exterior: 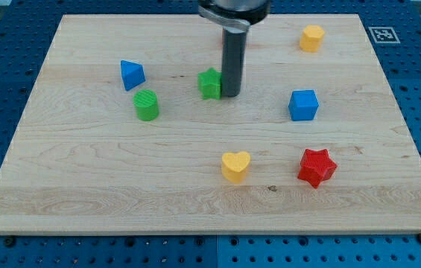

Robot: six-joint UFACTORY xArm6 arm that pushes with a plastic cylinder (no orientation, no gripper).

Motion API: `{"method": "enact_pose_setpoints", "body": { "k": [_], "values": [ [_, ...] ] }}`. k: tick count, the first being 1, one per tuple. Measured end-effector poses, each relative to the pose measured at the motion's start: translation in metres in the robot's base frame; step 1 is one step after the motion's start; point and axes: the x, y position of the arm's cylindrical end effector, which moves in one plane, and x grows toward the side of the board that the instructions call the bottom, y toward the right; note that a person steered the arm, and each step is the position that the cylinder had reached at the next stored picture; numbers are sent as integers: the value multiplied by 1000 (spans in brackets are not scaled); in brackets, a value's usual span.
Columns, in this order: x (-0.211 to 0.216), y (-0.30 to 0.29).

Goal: Nudge the red star right a bit

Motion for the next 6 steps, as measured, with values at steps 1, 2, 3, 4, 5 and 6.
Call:
{"method": "enact_pose_setpoints", "body": {
  "k": [1, 2, 3, 4, 5, 6],
  "values": [
    [2, -11],
    [64, 0],
    [107, 35],
    [124, 89],
    [122, 116],
    [103, 128]
  ]
}}
